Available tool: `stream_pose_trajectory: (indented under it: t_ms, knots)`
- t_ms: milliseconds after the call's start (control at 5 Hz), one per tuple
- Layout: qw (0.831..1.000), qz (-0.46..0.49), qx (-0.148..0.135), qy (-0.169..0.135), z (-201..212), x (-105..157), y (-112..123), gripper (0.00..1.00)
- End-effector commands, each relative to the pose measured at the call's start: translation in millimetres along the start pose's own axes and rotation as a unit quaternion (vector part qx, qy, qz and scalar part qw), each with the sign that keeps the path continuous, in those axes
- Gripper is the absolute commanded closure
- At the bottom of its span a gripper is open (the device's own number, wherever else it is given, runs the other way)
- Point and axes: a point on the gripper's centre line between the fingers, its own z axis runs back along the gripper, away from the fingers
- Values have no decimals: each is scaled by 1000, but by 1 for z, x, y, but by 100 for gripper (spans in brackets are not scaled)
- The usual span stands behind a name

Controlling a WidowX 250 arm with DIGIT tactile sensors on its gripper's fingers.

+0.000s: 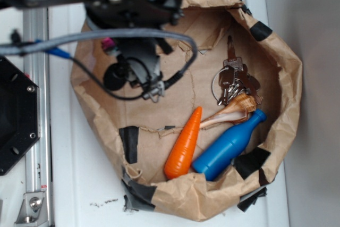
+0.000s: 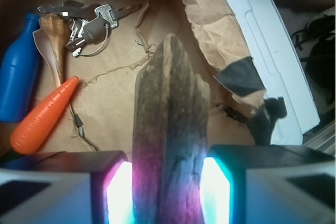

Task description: Grab the wood chip.

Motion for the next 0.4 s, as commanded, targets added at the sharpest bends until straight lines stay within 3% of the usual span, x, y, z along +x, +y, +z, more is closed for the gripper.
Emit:
stream_pose_trajectory:
  t_ms: [0, 200]
  knots:
    - [999, 32, 10, 1, 4, 22, -16, 100]
    - [999, 30, -6, -45, 0, 23, -19, 100]
